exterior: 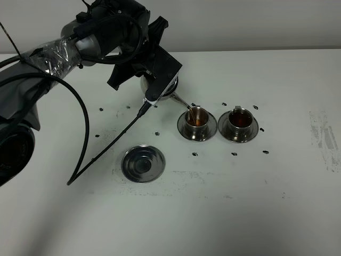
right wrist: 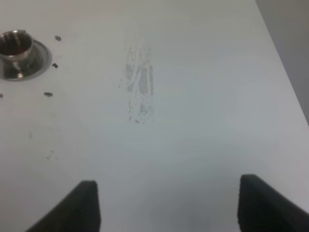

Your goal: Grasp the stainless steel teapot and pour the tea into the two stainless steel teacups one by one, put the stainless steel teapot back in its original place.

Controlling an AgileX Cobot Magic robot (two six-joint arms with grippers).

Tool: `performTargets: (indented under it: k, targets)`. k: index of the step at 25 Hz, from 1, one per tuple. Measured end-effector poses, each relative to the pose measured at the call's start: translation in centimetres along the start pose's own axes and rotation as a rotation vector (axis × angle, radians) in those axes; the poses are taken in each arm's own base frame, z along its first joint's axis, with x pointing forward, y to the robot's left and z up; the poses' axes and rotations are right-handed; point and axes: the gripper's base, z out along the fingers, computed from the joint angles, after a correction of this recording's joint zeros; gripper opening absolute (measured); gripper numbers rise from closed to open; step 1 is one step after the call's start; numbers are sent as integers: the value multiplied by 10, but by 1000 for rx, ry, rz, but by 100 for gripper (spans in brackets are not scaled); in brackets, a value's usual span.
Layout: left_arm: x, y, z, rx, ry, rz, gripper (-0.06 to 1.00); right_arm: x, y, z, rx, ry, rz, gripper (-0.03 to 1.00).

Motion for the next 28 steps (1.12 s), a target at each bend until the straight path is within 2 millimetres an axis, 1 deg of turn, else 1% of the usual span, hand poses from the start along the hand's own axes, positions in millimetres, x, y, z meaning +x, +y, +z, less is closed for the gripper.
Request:
performTargets:
  k: [28]
  targets:
    - [1, 2, 0, -27, 8, 31, 18, 0, 0, 0, 0, 0, 0, 58]
